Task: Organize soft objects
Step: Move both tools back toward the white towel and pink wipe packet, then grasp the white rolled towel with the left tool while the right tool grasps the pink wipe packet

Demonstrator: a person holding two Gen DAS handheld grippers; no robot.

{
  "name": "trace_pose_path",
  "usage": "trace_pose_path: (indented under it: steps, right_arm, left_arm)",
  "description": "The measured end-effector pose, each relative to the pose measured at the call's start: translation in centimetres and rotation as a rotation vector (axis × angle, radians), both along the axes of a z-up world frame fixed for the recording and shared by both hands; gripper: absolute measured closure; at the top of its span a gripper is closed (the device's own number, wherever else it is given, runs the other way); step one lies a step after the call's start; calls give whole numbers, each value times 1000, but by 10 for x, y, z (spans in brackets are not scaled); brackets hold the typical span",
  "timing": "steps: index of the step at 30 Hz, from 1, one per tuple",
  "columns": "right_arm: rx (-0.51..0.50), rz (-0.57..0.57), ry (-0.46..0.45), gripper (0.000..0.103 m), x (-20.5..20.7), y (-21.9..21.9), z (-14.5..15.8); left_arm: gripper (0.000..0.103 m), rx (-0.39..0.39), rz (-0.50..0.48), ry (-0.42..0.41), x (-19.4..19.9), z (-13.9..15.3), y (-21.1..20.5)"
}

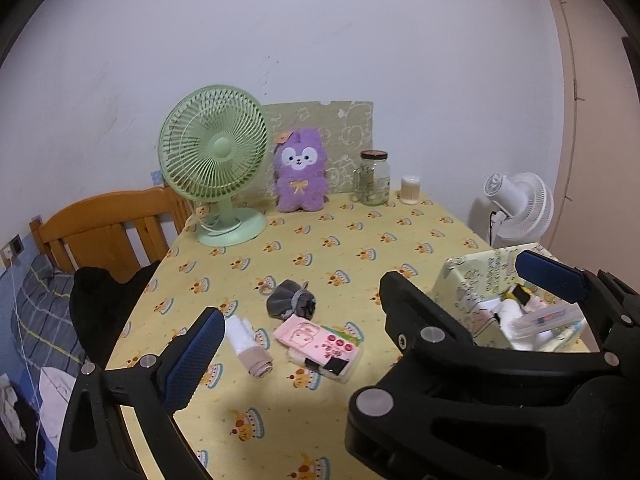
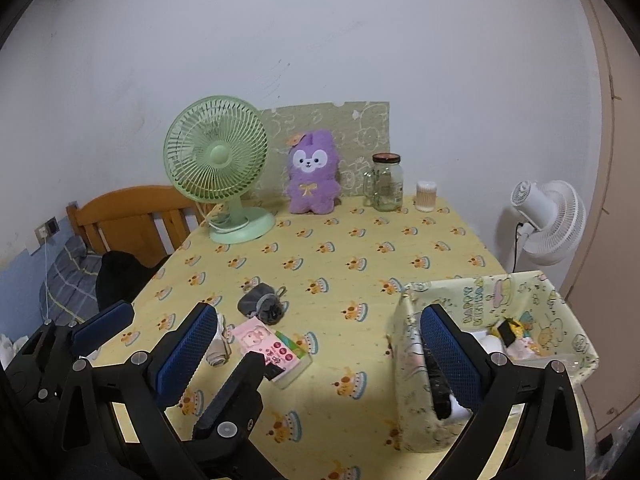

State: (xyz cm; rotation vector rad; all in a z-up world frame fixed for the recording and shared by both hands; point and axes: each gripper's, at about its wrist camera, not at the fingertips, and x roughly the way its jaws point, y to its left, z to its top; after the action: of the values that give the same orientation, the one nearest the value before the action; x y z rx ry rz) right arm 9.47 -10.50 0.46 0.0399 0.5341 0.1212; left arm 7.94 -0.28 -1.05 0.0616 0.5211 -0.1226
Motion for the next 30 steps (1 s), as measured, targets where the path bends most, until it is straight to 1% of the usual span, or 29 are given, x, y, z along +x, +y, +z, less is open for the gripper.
trace_pose_path:
  steps: [4, 8, 11, 19, 22, 26, 30]
  right_arm:
    - [-9, 22, 19, 0, 10, 11, -10]
    - [-10, 48, 53, 0, 22, 19, -23]
    - [-13, 59, 74, 1, 31, 25, -33]
    - [-21, 89, 142, 1, 55, 36, -61]
    - [-29, 93, 171, 1, 65, 40, -72]
    - [-28, 107, 207, 3, 77, 44, -85]
    - [-33, 132, 249, 8, 87, 50, -98]
  left_arm:
    - [3, 1, 18, 15, 8, -11, 11]
    - [7, -2, 43, 52, 18, -22, 21]
    - [7, -2, 66, 75, 26, -31, 28]
    - [9, 16, 100, 136, 44, -58, 36]
    - [9, 9, 104, 165, 52, -67, 39]
    - [11, 13, 122, 191, 61, -78, 45]
    - [11, 8, 137, 231, 69, -92, 50]
